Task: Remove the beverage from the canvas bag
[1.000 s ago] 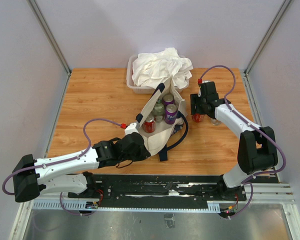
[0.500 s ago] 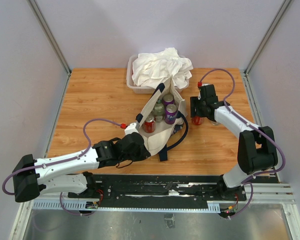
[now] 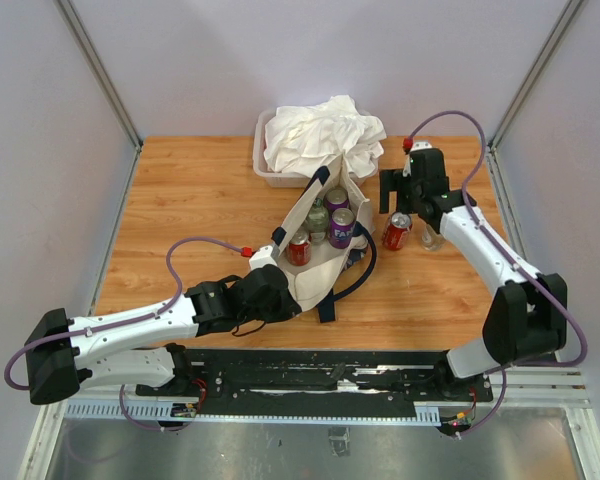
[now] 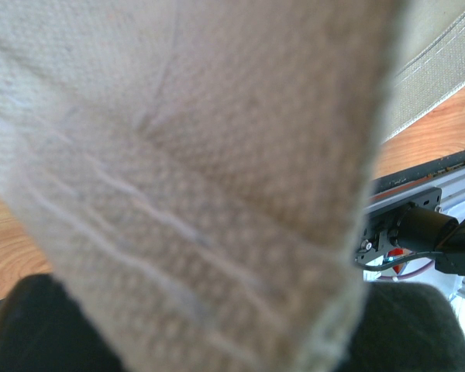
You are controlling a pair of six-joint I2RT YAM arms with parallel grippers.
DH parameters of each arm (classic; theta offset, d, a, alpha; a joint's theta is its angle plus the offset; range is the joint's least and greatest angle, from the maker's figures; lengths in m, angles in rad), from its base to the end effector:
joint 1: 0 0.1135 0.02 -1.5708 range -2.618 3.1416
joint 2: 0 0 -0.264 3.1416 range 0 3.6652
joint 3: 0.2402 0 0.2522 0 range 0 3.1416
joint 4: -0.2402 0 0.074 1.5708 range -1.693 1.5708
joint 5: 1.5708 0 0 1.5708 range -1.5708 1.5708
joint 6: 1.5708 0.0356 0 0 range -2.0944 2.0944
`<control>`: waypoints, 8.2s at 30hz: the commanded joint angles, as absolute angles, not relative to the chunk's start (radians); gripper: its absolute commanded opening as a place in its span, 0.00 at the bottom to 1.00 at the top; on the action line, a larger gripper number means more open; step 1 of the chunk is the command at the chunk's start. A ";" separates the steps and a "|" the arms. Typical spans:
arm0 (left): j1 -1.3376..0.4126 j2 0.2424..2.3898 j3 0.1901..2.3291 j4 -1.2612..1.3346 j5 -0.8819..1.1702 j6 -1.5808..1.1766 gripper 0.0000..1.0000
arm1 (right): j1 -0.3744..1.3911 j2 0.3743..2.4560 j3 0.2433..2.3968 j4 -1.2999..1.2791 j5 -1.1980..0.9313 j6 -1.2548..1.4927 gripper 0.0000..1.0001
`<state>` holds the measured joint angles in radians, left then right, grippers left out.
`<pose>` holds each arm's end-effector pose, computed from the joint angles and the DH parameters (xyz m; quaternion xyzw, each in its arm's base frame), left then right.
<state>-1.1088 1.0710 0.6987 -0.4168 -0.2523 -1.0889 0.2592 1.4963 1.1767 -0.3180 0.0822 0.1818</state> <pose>0.1060 -0.1929 0.2350 -0.0388 0.9177 -0.2837 0.2754 0.3291 0.0842 0.2916 -0.0160 0.8924 0.0625 0.4466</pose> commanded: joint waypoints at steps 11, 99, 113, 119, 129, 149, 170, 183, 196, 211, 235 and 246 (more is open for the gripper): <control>-1.111 1.066 0.686 -0.435 -0.244 -1.095 0.00 | 0.268 1.335 1.551 -0.414 -0.089 0.192 0.98; -1.111 1.016 0.651 -0.431 -0.253 -1.116 0.00 | 0.577 2.014 1.570 -0.736 0.163 0.076 0.80; -1.112 1.012 0.649 -0.436 -0.256 -1.120 0.00 | 0.575 2.016 1.508 -0.684 0.141 0.064 0.59; -1.112 1.014 0.648 -0.433 -0.256 -1.120 0.01 | 0.574 1.954 1.508 -0.650 0.119 0.055 0.13; -1.111 1.017 0.645 -0.428 -0.255 -1.120 0.00 | 0.582 1.787 1.543 -0.631 0.092 0.031 0.01; -1.111 1.026 0.647 -0.420 -0.250 -1.117 0.00 | 0.737 1.605 1.809 -0.747 0.162 -0.074 0.01; -1.111 1.011 0.637 -0.414 -0.252 -1.117 0.00 | 0.608 1.153 1.567 -0.838 0.497 0.050 0.01; -1.112 1.009 0.632 -0.414 -0.250 -1.122 0.01 | 0.216 0.994 1.086 -0.785 0.252 0.191 0.01; -1.111 1.009 0.634 -0.414 -0.252 -1.123 0.00 | 0.144 1.107 0.943 -0.595 0.295 0.173 0.01; -1.112 1.006 0.635 -0.417 -0.255 -1.126 0.01 | 0.143 1.207 0.888 -0.537 0.339 0.184 0.10; -1.111 1.003 0.635 -0.422 -0.253 -1.130 0.01 | 0.128 1.268 0.904 -0.573 0.278 0.217 1.00; -1.112 1.012 0.638 -0.413 -0.253 -1.129 0.00 | 0.192 1.086 1.163 -0.749 0.187 0.184 0.92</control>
